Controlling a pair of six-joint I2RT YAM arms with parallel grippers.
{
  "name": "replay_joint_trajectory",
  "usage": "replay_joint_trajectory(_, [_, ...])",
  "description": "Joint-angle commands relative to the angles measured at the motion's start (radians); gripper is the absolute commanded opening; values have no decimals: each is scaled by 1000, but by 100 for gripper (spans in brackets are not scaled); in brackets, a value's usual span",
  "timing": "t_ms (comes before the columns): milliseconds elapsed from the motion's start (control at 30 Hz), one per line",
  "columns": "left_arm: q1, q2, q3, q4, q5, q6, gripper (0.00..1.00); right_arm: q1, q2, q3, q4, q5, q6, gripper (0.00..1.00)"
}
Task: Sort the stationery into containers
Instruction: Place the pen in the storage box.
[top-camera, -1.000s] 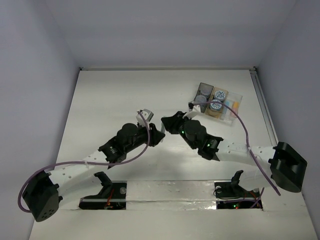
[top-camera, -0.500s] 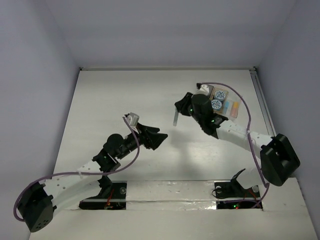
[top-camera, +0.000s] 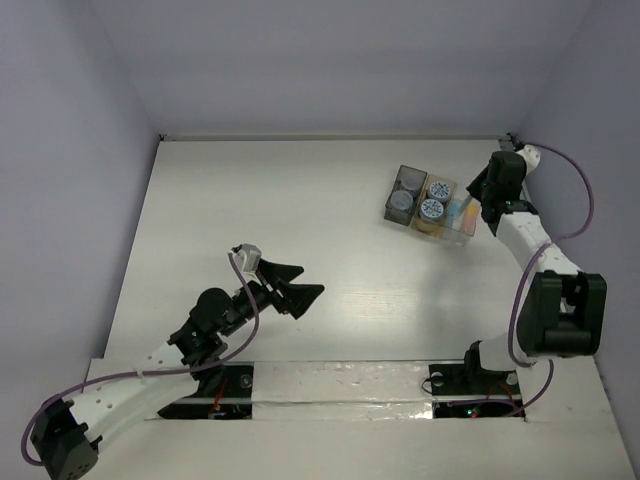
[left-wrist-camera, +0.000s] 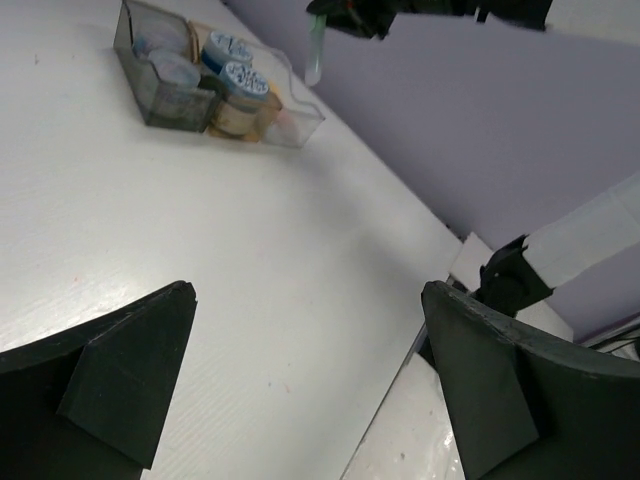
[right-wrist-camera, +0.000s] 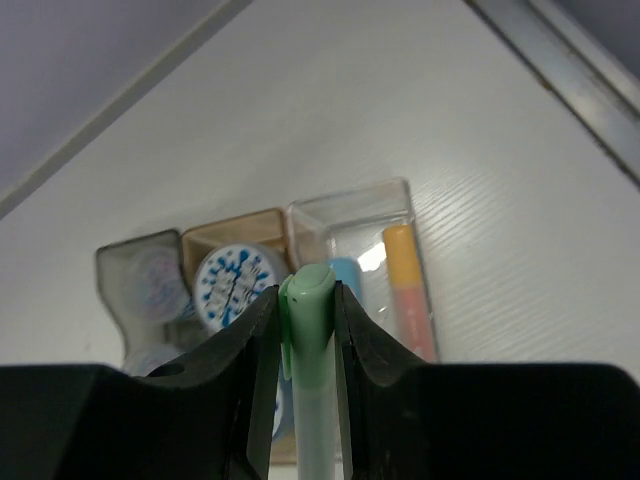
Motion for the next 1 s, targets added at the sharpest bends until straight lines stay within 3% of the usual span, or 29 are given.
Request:
replay_joint_trajectory(0, [-2, -27, -33, 0, -3, 25, 96, -45, 104, 122, -57, 30, -122, 0])
replay_joint_trajectory(167, [-2, -98, -59, -45, -30, 26, 97, -54, 273, 237, -109, 41, -211, 0])
replay_joint_trajectory(300, [-2, -139, -67, -78, -60, 32, 97, -54, 295, 242, -99, 33, -208, 0])
replay_joint_trajectory(367, [-2, -151, -65, -88, -67, 35, 98, -54, 304, 269, -126, 33, -214, 7])
replay_joint_trajectory(433, [-2, -153, -64, -92, -72, 37, 98, -54, 304, 291, -175, 31, -214, 20])
replay_joint_trajectory(467, [-2, -153, -62, -89, -73, 37, 98, -54, 292, 286, -178, 33, -204, 33])
replay_joint_trajectory(567, [-2, -151, -61, -87, -86, 28, 99, -54, 247, 274, -207, 7, -194, 55])
replay_joint_trajectory(600, [-2, -156, -62, -87, -90, 25, 99, -54, 239, 286, -230, -1, -193, 67])
replay_joint_trajectory(700, [-2, -176, -55, -99, -116, 14, 99, -54, 203, 285, -284, -36, -187, 84])
replay_joint_trajectory(833, [-2, -187, -19, -139, -124, 3, 99, -54, 79, 218, -231, -99, -167, 85])
replay_joint_trajectory(867, [-2, -187, -12, -156, -162, -1, 99, -54, 33, 187, -200, -173, -148, 85])
replay_joint_trajectory(900, [-2, -188, -2, -164, -169, -6, 99, -54, -76, 153, -169, -214, -128, 83])
replay_joint_trajectory(967, [-2, -188, 25, -185, -185, -15, 99, -45, -200, 56, -90, -344, -67, 54])
